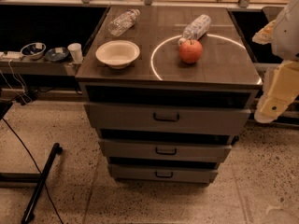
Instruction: Open bottom drawer
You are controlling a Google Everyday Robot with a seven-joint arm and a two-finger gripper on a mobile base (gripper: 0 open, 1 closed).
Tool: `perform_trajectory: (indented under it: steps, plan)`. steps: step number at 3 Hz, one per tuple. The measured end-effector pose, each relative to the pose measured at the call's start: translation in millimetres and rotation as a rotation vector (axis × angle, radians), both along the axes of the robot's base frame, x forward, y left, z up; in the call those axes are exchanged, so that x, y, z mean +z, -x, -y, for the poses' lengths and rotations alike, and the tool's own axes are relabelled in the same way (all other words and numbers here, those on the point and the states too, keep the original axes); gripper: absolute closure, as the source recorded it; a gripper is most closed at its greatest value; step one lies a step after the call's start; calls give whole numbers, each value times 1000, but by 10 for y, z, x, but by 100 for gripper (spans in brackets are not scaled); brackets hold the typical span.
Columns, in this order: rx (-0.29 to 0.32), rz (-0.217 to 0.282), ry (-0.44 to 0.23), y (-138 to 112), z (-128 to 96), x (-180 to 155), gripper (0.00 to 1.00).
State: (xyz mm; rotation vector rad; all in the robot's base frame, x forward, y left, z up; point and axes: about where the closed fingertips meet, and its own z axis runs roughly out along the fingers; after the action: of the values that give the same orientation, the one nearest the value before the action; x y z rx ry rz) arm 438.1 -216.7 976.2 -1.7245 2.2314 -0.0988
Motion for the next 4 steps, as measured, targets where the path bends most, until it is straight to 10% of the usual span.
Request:
perform_trajectory:
  steps: [4]
  plan:
    - [78,81,9,272,399,-679,0]
